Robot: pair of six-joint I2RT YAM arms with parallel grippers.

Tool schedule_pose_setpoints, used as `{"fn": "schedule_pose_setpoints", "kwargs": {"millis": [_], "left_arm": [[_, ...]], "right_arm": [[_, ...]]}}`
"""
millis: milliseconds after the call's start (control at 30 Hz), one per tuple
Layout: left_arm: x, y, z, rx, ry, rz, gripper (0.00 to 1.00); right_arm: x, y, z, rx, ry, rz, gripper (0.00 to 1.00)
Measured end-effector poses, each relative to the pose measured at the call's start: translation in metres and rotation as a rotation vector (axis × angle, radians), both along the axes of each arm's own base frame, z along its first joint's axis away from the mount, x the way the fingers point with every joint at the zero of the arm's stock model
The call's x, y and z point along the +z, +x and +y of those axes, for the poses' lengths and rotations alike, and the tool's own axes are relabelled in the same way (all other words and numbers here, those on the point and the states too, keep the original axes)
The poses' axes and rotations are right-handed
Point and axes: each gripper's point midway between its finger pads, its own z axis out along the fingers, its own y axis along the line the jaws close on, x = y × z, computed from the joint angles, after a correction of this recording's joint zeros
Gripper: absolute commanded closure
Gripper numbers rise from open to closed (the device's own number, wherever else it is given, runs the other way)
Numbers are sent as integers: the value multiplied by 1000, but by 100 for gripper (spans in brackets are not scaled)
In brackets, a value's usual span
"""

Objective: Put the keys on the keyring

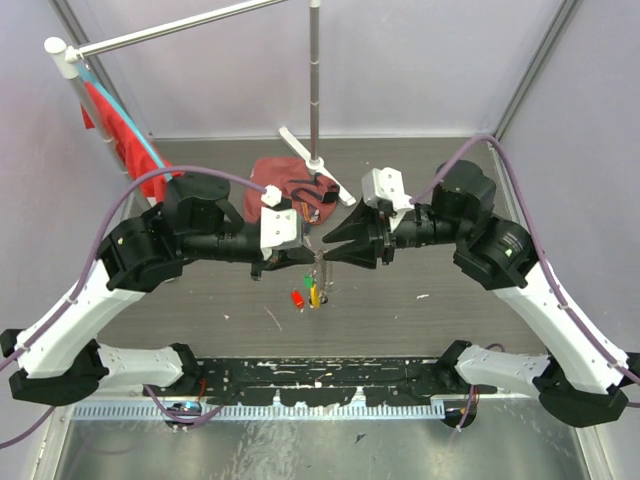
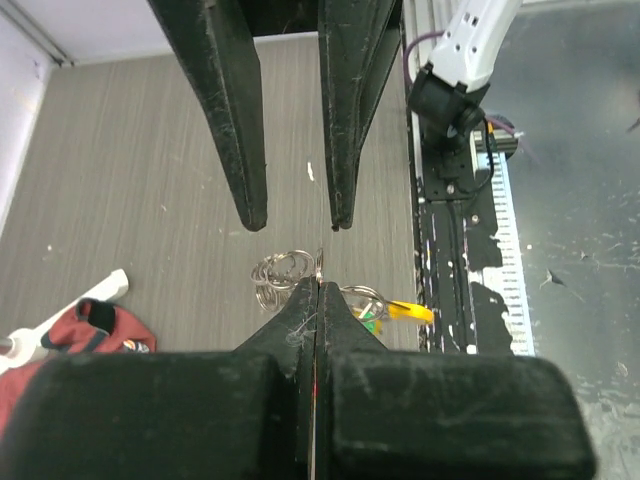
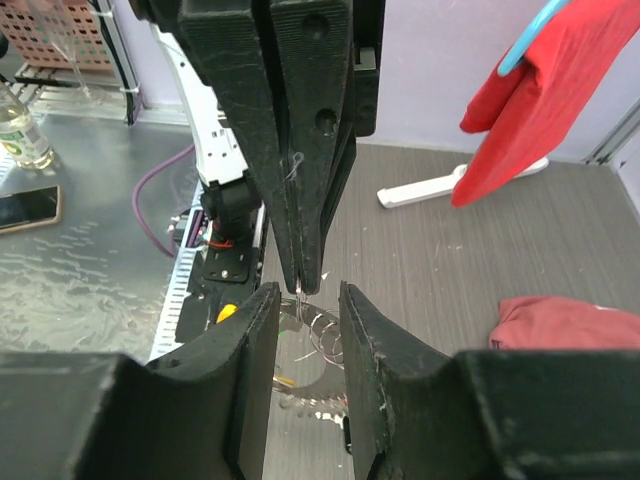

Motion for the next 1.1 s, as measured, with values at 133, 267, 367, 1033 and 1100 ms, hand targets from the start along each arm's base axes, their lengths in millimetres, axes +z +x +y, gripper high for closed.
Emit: {"fn": "schedule_pose_setpoints", "kwargs": {"millis": [133,267,367,1033,1100], "left_arm": [[-12,3,2,19,48,13,100],[-12,4,3,25,52,12,100],[-13,5,4,31,54,11,100],[-14,11,5,63,61,-1,100],[-13,11,5,64,61,-1,100]], "right_arm": [[-11,6,5,0,-30,28,64],[-15,7,7,1,-39,38,64],[-18,9,9,2,-47,46,64],[-43,16,18,22,-120,103,73],[-44,16,18,27,-121,105,73]]}}
